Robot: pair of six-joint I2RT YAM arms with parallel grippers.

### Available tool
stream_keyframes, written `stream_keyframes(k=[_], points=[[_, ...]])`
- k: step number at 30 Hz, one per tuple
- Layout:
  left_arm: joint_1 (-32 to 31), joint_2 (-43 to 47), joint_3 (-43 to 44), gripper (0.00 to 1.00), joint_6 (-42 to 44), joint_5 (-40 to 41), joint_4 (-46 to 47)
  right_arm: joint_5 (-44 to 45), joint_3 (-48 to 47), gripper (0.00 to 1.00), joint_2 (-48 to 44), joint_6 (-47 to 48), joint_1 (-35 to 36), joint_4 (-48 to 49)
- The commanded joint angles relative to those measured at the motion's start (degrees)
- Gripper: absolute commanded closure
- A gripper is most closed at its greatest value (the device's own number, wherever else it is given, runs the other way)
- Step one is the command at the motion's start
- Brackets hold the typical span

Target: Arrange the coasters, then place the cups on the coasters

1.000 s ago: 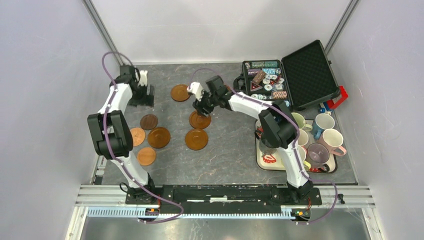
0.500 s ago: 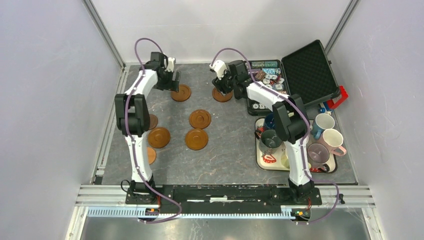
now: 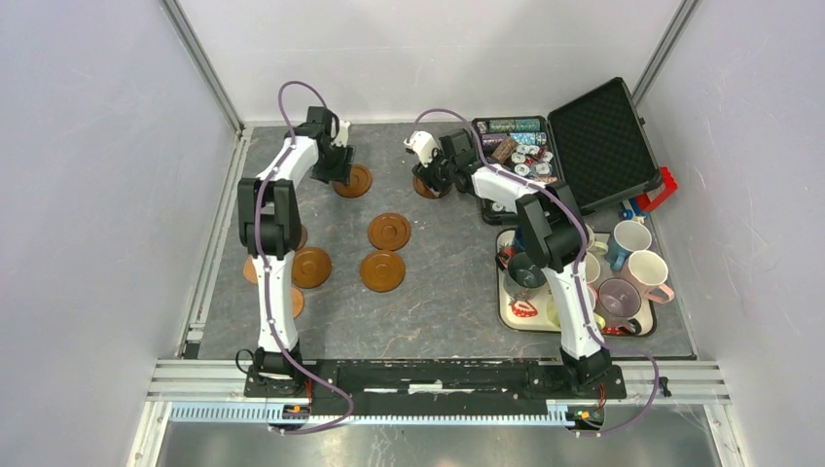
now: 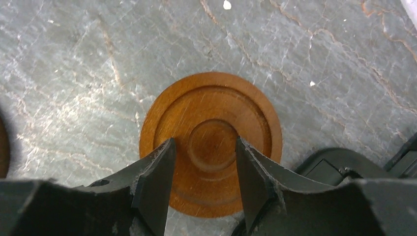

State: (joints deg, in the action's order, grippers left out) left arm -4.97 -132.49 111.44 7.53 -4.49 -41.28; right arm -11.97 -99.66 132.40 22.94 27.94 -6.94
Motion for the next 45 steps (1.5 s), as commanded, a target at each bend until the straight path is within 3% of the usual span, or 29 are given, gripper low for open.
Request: stream_keyframes(k=[1,8,18,25,30,34,40,45], points=[[-2.65,-3.01,4.20,0.34,-3.61,0.13,-1.26,0.47,-4.91,0.45,3.23,0.80,-0.06,1.66],[-4.26,-8.43,10.42,0.42,-5.68,-2.57,-3.05,-1.71,-8.40,0.47,7.34,-2.57,-0.08,3.72],[-4.87,-13.66,20.42,0.41,-9.32,-5.65,-5.49,-5.03,-16.61,0.48,12.89,-7.08,0.71,7.84],[-4.36,-13.30,21.87,0.34,-8.84,-4.92,-4.48,-4.09,-17.32,0.48,11.58,-7.56,0.70,12.63],[-3.11,-7.98,22.50,0.17,-7.98,-6.59,-4.16,-4.88,-15.11,0.41,5.89,-7.35,0.60,13.97],[0.07,1.41,15.17,0.06,-4.64,-12.64,-5.57,-9.79,-8.50,0.33,-1.61,-6.65,0.75,14.16],[9.04,18.34,-5.94,0.05,10.70,-23.82,-12.04,-15.38,0.43,0.26,-9.19,-3.80,3.89,7.14],[13.61,31.53,-26.31,0.07,21.59,-20.63,-11.00,-16.99,6.21,0.25,-11.45,-3.16,7.49,3.35]])
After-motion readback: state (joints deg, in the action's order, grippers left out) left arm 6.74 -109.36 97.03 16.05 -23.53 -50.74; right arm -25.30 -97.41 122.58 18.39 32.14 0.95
